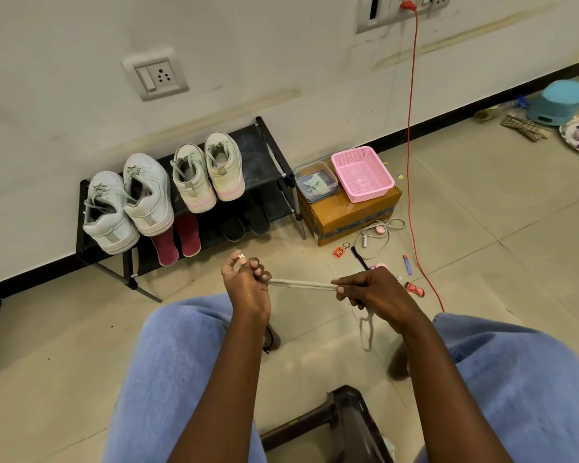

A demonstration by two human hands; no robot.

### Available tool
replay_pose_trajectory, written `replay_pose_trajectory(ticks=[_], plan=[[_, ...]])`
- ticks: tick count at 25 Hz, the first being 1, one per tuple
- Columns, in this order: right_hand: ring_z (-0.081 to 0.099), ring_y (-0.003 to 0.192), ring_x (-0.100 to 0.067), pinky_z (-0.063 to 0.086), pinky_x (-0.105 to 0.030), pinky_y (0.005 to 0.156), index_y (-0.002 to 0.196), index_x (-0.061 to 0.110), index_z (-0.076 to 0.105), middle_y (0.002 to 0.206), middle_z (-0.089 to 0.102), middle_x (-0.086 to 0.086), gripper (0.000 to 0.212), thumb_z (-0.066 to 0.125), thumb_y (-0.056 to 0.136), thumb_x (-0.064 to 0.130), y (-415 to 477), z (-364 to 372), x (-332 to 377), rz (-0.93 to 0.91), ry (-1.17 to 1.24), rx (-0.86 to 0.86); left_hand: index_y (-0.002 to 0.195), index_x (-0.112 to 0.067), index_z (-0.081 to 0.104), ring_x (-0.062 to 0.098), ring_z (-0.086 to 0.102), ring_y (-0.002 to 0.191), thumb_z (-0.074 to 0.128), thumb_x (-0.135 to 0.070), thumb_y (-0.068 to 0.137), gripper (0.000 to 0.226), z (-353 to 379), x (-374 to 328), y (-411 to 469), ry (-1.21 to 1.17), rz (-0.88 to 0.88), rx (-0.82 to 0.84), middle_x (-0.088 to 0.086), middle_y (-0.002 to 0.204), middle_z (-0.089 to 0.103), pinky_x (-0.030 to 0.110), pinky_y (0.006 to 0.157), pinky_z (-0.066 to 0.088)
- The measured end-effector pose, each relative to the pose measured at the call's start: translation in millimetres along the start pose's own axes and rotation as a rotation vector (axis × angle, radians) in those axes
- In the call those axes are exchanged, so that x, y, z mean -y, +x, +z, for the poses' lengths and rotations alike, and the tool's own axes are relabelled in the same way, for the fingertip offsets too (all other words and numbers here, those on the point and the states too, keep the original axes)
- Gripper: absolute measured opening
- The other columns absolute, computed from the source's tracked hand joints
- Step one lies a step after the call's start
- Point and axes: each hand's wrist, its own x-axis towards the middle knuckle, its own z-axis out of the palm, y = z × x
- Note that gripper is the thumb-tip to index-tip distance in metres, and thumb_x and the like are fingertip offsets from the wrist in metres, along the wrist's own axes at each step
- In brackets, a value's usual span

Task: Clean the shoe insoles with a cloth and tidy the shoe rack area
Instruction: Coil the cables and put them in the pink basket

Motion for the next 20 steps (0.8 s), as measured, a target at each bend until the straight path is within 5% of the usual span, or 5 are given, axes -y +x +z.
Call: replay_pose_trajectory(ticks=[3, 6, 12, 16, 20], plan=[[0.051, 0.055, -0.004, 0.040, -0.005, 0.051, 0.100, 0.008, 0.071, 0.074, 0.068, -0.001, 0.017, 0.065, 0.084, 0.008, 7, 7, 0, -0.034, -0.221, -0.114, 0.132, -0.030, 0.042, 0.007, 0.044, 0.058, 0.033, -0.026, 0.102, 0.032, 5, 12, -12, 0.794, 0.308, 0.205, 0.009, 0.085, 0.049, 0.019, 0.052, 0.035], [0.052, 0.055, 0.000, 0.039, -0.002, 0.054, 0.101, 0.007, 0.071, 0.076, 0.066, -0.002, 0.018, 0.065, 0.084, 0.009, 8, 14, 5, -0.108, -0.302, -0.171, 0.120, -0.024, 0.060, 0.020, 0.046, 0.097, 0.030, -0.045, 0.097, 0.043, 13, 36, -26, 1.347, 0.329, 0.572, 0.013, 0.115, 0.043, 0.023, 0.075, 0.037], [0.054, 0.048, 0.002, 0.040, -0.005, 0.051, 0.096, 0.006, 0.073, 0.064, 0.065, 0.003, 0.016, 0.068, 0.080, 0.007, 6, 12, 7, -0.096, -0.103, -0.225, 0.089, -0.016, 0.061, 0.018, 0.038, 0.103, 0.033, -0.031, 0.101, 0.034, 9, 43, -32, 1.418, 0.288, 0.641, 0.006, 0.107, 0.033, 0.026, 0.081, 0.032], [0.047, 0.049, -0.002, 0.041, -0.009, 0.049, 0.104, 0.004, 0.069, 0.067, 0.066, -0.001, 0.022, 0.065, 0.083, 0.006, 3, 7, 9, -0.044, 0.063, -0.143, 0.083, -0.018, 0.054, 0.018, 0.038, 0.082, 0.038, -0.029, 0.100, 0.026, 14, 35, -25, 1.271, 0.242, 0.485, 0.009, 0.104, 0.036, 0.026, 0.072, 0.032], [0.046, 0.051, -0.004, 0.041, -0.009, 0.049, 0.106, 0.004, 0.068, 0.069, 0.066, 0.000, 0.022, 0.062, 0.085, 0.004, 1, -2, 3, -0.003, 0.014, -0.098, 0.101, -0.004, 0.062, 0.027, 0.045, 0.099, 0.038, -0.026, 0.100, 0.033, 5, 26, -11, 1.377, 0.301, 0.205, 0.017, 0.119, 0.043, 0.026, 0.079, 0.033]])
